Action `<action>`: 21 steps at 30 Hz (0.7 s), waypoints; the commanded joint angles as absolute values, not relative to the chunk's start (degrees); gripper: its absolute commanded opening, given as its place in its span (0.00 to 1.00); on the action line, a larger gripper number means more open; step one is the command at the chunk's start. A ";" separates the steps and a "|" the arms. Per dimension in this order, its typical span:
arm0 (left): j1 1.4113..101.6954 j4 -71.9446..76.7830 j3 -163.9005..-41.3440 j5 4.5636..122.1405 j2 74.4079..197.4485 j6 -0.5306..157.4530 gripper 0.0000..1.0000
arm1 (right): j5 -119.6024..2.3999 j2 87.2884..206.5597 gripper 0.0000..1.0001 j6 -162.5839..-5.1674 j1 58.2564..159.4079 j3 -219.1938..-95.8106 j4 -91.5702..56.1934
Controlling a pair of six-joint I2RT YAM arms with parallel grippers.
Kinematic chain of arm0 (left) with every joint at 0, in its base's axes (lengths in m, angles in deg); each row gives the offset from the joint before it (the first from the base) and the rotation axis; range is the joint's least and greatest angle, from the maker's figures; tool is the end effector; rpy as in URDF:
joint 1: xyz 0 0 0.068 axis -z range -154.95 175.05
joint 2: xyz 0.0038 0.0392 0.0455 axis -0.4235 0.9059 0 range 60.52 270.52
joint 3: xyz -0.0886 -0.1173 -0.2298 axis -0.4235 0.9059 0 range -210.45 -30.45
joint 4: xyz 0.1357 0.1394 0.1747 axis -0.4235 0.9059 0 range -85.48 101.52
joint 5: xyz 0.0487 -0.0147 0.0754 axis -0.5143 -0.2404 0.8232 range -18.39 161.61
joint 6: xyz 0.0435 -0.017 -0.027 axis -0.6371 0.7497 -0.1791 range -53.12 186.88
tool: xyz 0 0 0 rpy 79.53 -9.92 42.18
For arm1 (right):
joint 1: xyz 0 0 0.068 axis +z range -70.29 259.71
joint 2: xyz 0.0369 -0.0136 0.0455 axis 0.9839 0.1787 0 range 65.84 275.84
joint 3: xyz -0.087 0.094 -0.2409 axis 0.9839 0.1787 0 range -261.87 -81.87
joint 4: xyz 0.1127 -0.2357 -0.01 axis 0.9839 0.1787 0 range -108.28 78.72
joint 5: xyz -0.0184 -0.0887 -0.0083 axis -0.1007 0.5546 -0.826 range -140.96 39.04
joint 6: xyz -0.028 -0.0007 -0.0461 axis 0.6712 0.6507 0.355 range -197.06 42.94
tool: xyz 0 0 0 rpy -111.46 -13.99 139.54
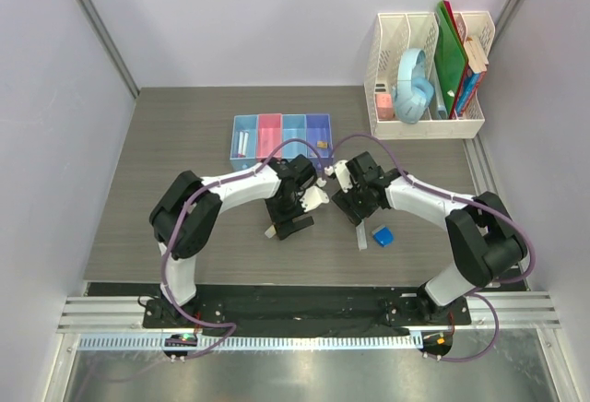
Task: Sort the stationery into containers
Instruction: Pick up the stationery from the center of the board.
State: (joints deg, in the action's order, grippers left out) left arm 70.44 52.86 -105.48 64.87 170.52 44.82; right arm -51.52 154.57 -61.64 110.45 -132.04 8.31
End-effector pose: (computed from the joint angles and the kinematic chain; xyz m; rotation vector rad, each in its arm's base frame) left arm 0.2487 -0.2580 0.1617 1.6986 2.5258 -0.2118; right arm 0.2484 0.1480 0.1721 -1.0658 2.4932 0.0928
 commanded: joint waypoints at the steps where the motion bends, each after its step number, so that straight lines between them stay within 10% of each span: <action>1: 70.67 51.98 -106.04 61.68 175.31 45.35 0.75 | -52.54 152.50 0.64 -58.25 113.10 -131.79 10.01; 7: 70.76 51.63 -105.69 61.68 175.74 45.09 0.64 | -52.98 152.50 0.60 -57.90 113.37 -130.74 10.63; 17: 70.76 52.77 -105.60 60.98 175.75 44.82 0.05 | -53.33 155.14 0.46 -57.81 113.37 -130.38 10.63; 21: 70.76 53.48 -105.51 60.80 174.17 44.47 0.00 | -53.25 155.40 0.45 -57.90 113.37 -130.38 10.55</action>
State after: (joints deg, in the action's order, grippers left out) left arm 70.46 55.44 -106.83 65.88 172.00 43.24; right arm -50.45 154.77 -62.45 110.77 -131.01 8.94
